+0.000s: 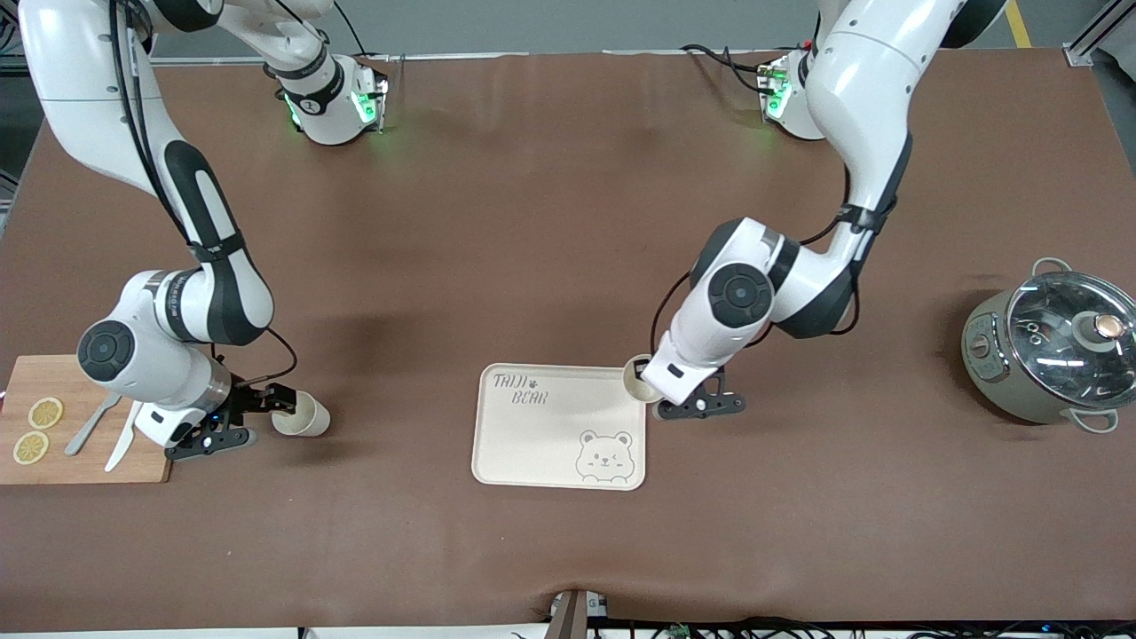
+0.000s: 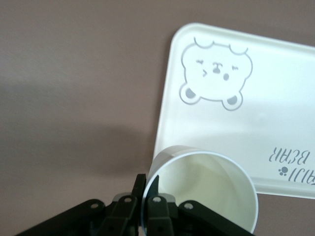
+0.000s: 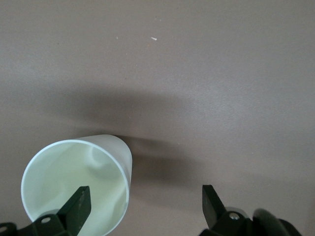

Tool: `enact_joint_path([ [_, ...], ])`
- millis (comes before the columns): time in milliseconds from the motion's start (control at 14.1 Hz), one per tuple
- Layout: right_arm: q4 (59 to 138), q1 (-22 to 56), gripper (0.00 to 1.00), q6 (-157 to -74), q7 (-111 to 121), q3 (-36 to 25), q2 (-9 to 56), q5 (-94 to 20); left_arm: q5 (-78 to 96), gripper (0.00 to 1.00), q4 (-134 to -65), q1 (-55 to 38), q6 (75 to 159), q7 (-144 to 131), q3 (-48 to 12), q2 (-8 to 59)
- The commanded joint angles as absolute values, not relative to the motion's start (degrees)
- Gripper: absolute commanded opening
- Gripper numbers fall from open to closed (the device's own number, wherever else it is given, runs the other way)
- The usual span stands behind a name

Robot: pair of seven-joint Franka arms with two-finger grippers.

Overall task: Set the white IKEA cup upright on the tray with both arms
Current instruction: 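Lower the held cup upright onto the tray and open the left gripper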

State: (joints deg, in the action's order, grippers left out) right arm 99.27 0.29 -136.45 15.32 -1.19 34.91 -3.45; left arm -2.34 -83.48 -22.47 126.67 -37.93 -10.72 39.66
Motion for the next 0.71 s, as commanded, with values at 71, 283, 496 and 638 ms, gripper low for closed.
enact_joint_path([
  [71,97.82,0.35,1.0,-137.37,16.44,-0.88,36.3,-5.27,-2.55,0.0,-81.12,-25.22,128.4,-40.95,-9.58,42.27],
  [283,97.82,0.44,1.0,-137.9,16.44,-0.88,36.65,-5.36,-2.37,0.0,-78.32,-30.74,130.78,-42.97,-3.63,45.95],
  [496,97.91,0.61,1.0,-138.69,16.43,-0.88,37.0,-5.36,-2.29,0.0,-75.94,-32.96,132.7,-44.64,-1.32,48.6],
  [638,97.91,0.7,1.0,-139.04,16.44,-0.88,37.0,-5.36,-2.29,0.0,-75.94,-32.96,134.47,-44.74,-1.32,49.3],
])
